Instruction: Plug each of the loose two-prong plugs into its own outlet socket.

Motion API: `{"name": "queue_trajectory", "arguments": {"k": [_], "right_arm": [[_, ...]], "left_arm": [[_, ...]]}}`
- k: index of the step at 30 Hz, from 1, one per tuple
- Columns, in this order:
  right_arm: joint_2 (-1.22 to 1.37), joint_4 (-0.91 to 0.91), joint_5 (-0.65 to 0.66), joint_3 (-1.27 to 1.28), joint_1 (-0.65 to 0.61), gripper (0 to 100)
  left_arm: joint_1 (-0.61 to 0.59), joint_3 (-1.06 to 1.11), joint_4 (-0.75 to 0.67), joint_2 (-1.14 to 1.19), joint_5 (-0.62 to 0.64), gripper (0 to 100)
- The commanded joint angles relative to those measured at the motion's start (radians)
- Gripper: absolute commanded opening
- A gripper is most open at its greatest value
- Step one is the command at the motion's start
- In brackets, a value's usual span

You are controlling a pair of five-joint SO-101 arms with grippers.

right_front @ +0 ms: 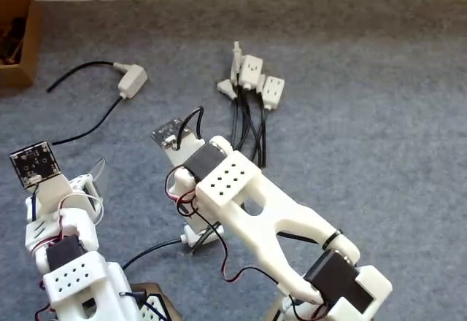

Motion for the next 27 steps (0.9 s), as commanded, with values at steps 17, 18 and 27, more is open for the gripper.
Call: {"name": "queue_trajectory", "arguments": {"k": [17,18,27], "right_arm": [[0.070,0.068,0.021,-0.097,0.081,0.9],[0.070,0.074,0.021,-0.102,0.084,0.9],[0.070,0.111,0.023,-0.173,0.079,0.9]], "left_arm": [[0.013,-0.007,-0.017,-0.008,0.009,37],[0.013,-0.007,-0.017,-0.008,0.009,37],[0.013,-0.005,-0.017,-0.008,0.009,37]]}}
